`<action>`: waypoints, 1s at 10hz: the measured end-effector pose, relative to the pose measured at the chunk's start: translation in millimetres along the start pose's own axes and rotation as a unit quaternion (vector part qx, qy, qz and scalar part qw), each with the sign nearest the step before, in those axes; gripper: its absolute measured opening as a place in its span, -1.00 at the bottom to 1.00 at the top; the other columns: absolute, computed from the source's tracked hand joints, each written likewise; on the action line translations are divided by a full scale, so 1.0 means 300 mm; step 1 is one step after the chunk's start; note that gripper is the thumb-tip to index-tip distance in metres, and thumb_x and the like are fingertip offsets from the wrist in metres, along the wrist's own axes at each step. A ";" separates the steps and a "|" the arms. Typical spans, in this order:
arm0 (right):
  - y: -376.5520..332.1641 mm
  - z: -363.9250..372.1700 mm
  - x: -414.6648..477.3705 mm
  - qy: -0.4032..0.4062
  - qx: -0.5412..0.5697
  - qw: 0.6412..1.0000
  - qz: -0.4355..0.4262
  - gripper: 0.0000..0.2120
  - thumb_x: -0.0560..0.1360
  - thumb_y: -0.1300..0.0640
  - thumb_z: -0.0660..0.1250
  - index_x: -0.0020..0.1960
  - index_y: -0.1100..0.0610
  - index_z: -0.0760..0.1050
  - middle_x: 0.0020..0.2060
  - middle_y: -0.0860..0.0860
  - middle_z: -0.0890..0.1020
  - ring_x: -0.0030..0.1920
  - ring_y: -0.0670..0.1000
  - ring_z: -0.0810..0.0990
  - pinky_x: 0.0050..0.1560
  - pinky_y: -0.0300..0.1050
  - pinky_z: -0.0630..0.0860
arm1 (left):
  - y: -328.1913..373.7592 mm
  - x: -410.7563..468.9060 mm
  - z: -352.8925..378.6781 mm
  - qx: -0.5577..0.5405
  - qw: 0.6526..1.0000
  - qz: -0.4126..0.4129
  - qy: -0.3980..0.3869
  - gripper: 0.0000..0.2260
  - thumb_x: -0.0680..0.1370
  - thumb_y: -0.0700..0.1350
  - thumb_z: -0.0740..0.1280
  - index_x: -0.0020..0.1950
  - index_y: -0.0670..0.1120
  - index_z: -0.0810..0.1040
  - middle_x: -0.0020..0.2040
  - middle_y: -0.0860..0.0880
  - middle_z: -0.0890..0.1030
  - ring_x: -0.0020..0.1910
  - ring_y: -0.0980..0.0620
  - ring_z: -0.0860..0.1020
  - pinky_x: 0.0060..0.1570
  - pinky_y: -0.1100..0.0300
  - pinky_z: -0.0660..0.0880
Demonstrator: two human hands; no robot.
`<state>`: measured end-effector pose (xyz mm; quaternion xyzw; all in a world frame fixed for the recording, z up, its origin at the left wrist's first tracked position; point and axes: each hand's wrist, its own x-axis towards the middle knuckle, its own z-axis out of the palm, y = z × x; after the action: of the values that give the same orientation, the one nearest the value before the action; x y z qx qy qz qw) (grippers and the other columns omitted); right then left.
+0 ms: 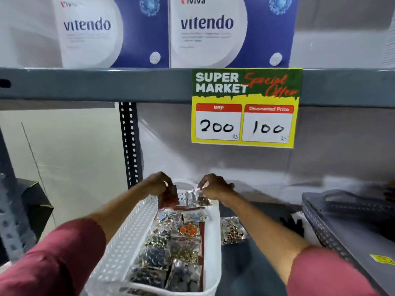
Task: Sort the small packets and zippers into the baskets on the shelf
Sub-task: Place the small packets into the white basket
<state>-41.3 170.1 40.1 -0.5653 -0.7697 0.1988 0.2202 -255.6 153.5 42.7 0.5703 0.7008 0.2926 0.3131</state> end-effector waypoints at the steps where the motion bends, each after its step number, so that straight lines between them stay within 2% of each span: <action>1: -0.015 0.064 0.014 -0.018 -0.079 0.997 -0.012 -0.73 0.45 0.27 0.25 0.08 0.04 0.56 0.09 0.08 0.59 0.19 0.15 0.46 0.22 0.16 0.18 | -0.086 0.092 0.029 -0.022 0.999 -0.035 -0.035 -0.68 0.53 -0.36 0.12 -0.34 -0.25 0.56 -0.31 -0.20 0.54 -0.43 -0.14 0.47 -0.38 0.13 0.49; 2: -0.006 0.117 -0.004 0.004 -0.189 0.980 -0.066 -0.69 0.43 0.31 0.25 0.12 0.10 0.55 0.06 0.10 0.61 0.21 0.16 0.42 0.24 0.17 0.19 | -0.158 0.182 0.037 0.083 0.990 0.005 -0.114 -0.81 0.41 -0.15 0.30 -0.38 -0.11 0.61 -0.27 -0.22 0.57 -0.35 -0.14 0.49 -0.16 -0.15 0.59; 3: 0.000 0.108 -0.018 0.028 -0.212 0.972 -0.098 -0.71 0.42 0.31 0.31 0.11 0.11 0.57 0.05 0.11 0.62 0.20 0.14 0.42 0.21 0.14 0.22 | -0.133 0.108 0.055 0.168 0.981 0.020 -0.099 -0.90 0.38 -0.18 0.40 -0.27 -0.01 0.68 -0.02 -0.19 0.57 -0.20 -0.07 0.54 -0.12 0.03 0.60; 4: 0.026 0.029 -0.026 0.070 -0.115 0.983 -0.128 -0.84 0.42 0.25 0.36 -0.03 0.08 0.61 0.03 0.08 0.66 0.16 0.11 0.49 0.14 0.05 0.40 | -0.009 -0.011 0.077 0.354 0.923 0.150 -0.001 -0.82 0.54 -0.09 0.37 0.13 -0.03 0.62 0.11 -0.05 0.60 0.09 -0.04 0.58 0.07 0.14 0.51; 5: 0.070 -0.055 -0.035 0.080 -0.021 0.991 -0.104 -0.89 0.40 0.23 0.36 -0.16 0.05 0.61 -0.06 0.05 0.68 0.06 0.07 0.60 0.05 0.00 0.56 | 0.074 -0.040 0.111 0.300 0.915 0.263 0.056 -0.87 0.53 -0.08 0.38 0.06 0.00 0.65 0.02 0.01 0.67 0.04 0.00 0.63 0.09 0.11 0.54; 6: 0.165 -0.157 -0.100 0.030 0.001 0.999 -0.042 -0.92 0.39 0.24 0.44 -0.23 0.07 0.61 -0.14 0.01 0.70 -0.15 -0.07 0.63 -0.18 -0.19 0.59 | 0.217 -0.048 0.206 0.257 0.884 0.384 0.066 -0.89 0.53 -0.16 0.36 -0.05 -0.02 0.68 -0.06 0.07 0.72 -0.05 0.05 0.60 0.06 0.10 0.53; 7: 0.224 -0.178 -0.162 -0.035 -0.037 0.999 -0.018 -0.89 0.38 0.14 0.53 -0.13 0.11 0.64 -0.11 0.02 0.70 -0.18 -0.09 0.63 -0.22 -0.29 0.50 | 0.314 -0.070 0.291 0.276 0.862 0.423 0.043 -0.86 0.54 -0.16 0.33 -0.02 0.01 0.67 -0.05 0.10 0.72 0.01 0.05 0.54 0.10 0.10 0.46; 8: 0.280 -0.150 -0.240 -0.072 -0.037 0.997 -0.001 -0.66 0.32 0.03 0.58 0.02 0.16 0.63 -0.08 0.04 0.70 -0.09 -0.02 0.66 -0.03 -0.17 0.57 | 0.375 -0.048 0.422 0.399 0.838 0.370 -0.046 -0.82 0.54 -0.13 0.29 0.05 0.05 0.65 0.04 0.01 0.69 0.11 -0.02 0.57 0.15 0.03 0.47; 9: 0.308 -0.121 -0.268 -0.064 -0.002 0.998 0.010 -0.64 0.32 0.04 0.59 0.02 0.16 0.61 -0.14 -0.02 0.66 -0.12 -0.05 0.63 -0.07 -0.20 0.53 | 0.392 -0.036 0.494 0.517 0.795 0.298 -0.109 -0.80 0.58 -0.09 0.21 0.11 0.04 0.59 0.10 -0.06 0.64 0.11 -0.12 0.57 0.09 0.03 0.48; 10: 0.344 -0.092 -0.280 -0.068 -0.003 0.997 0.022 -0.77 0.37 0.07 0.55 -0.06 0.12 0.58 -0.16 -0.01 0.62 -0.13 -0.05 0.59 -0.09 -0.23 0.48 | 0.406 -0.048 0.541 0.564 0.773 0.249 -0.151 -0.78 0.60 -0.09 0.24 0.18 -0.11 0.57 0.13 -0.14 0.64 -0.04 -0.13 0.60 -0.07 0.08 0.49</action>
<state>77.3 120.5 -4.0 -0.5676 -0.7711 0.2391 0.1615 -53.0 169.5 35.1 0.8360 0.5173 -0.1773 -0.0464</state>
